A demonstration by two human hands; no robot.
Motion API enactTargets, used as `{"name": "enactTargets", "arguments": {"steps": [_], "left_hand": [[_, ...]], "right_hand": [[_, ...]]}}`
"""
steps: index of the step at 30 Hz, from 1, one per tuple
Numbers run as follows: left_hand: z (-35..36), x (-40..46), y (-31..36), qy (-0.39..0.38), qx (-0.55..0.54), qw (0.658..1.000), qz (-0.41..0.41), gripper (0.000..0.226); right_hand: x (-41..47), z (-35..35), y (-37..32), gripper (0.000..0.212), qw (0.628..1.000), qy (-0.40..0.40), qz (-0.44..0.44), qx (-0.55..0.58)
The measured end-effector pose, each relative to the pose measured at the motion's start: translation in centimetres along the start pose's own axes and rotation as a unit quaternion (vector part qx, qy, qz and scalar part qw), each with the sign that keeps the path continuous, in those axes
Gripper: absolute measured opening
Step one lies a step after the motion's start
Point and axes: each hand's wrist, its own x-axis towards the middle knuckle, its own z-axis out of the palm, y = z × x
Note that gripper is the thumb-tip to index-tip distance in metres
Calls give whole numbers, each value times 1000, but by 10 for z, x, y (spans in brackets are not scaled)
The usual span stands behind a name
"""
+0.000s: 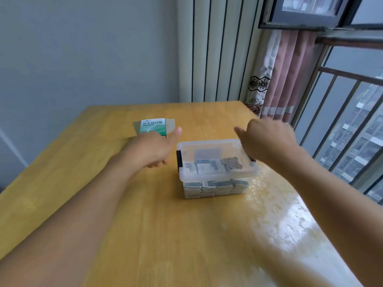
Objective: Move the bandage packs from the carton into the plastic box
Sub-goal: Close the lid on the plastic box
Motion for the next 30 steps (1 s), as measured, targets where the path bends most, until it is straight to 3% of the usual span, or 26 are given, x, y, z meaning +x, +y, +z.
{"name": "enactTargets", "arguments": {"steps": [1,3,4,6,9,11,13,16,19,22,24,28,30], "left_hand": [[-7,11,-13,45,-43,998,-15,80],[-14,31,-40,111,-131,985,-30,60],[-13,37,-51,117,-183,975,-38,49],[-6,46,-64,94,-280,954,-59,26],[4,53,-77,62,-384,917,-86,15],[7,56,-86,56,-407,907,-93,17],[8,55,-96,49,-400,910,-98,23],[8,54,-105,31,-413,905,-98,31],[1,50,-102,1,-487,869,-87,54],[-11,45,-95,14,-605,795,-30,78],[-18,36,-84,25,-635,771,54,63],[-23,7,-30,-14,-645,749,154,64],[-21,-9,3,-41,-657,735,162,71]], "right_hand": [[8,-6,-5,60,998,30,-9,46],[26,-16,-28,55,985,15,-69,157],[34,-18,-47,49,971,-18,-106,215],[53,-18,-88,66,948,-75,-170,259],[84,-5,-150,108,937,-122,-251,211],[105,11,-175,124,943,-143,-262,143],[121,32,-188,130,949,-167,-250,92],[134,53,-191,120,942,-216,-222,130],[128,49,-183,106,941,-137,-239,197],[90,28,-161,107,917,70,-326,219],[59,9,-138,110,897,146,-362,209],[14,-15,-76,120,887,125,-309,319],[-2,-28,-44,116,847,112,-210,475]]}}
